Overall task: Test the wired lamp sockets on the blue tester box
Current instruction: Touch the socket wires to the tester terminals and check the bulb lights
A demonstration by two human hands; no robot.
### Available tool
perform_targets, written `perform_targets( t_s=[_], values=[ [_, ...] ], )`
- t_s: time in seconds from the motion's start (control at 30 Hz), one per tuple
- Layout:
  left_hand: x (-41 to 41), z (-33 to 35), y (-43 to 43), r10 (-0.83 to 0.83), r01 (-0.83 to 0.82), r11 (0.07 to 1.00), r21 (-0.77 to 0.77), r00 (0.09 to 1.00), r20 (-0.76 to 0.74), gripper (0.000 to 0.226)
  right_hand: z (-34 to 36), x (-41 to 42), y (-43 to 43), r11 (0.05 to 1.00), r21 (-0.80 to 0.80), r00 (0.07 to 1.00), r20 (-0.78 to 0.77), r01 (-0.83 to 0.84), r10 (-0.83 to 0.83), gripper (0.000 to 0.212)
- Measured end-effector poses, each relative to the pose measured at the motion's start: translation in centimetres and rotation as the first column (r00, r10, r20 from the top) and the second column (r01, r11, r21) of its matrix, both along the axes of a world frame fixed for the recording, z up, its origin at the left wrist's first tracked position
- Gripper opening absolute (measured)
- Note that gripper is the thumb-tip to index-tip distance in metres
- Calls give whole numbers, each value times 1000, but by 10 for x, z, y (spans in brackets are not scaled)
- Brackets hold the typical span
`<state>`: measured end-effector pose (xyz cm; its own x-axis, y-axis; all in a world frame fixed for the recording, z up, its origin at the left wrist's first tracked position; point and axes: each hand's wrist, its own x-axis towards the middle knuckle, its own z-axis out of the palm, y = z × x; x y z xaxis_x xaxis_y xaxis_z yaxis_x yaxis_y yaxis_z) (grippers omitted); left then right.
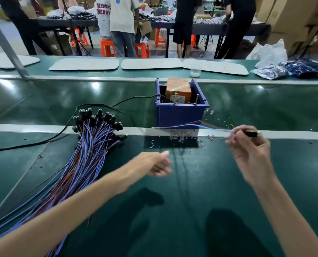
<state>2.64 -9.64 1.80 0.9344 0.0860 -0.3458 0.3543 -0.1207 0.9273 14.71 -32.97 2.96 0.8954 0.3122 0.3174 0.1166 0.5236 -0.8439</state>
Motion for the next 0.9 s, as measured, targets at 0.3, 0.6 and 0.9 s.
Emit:
perform_targets(
  t_s=[0.3,0.6,0.9],
  values=[
    [56,17,-60,521,-420,249,-873,818,-245,44,-29,-43,1,930,-133,939,-53,-344,340,24],
    [36,-26,-47,612,-529,784,-326,746,263,32,-28,-15,-13,807,-590,985,-156,-31,-76,11],
    [13,-51,-70,58,-82,995,54,934,351,31,-26,-35,43,832,-540,991,-112,-128,80,17]
  ],
)
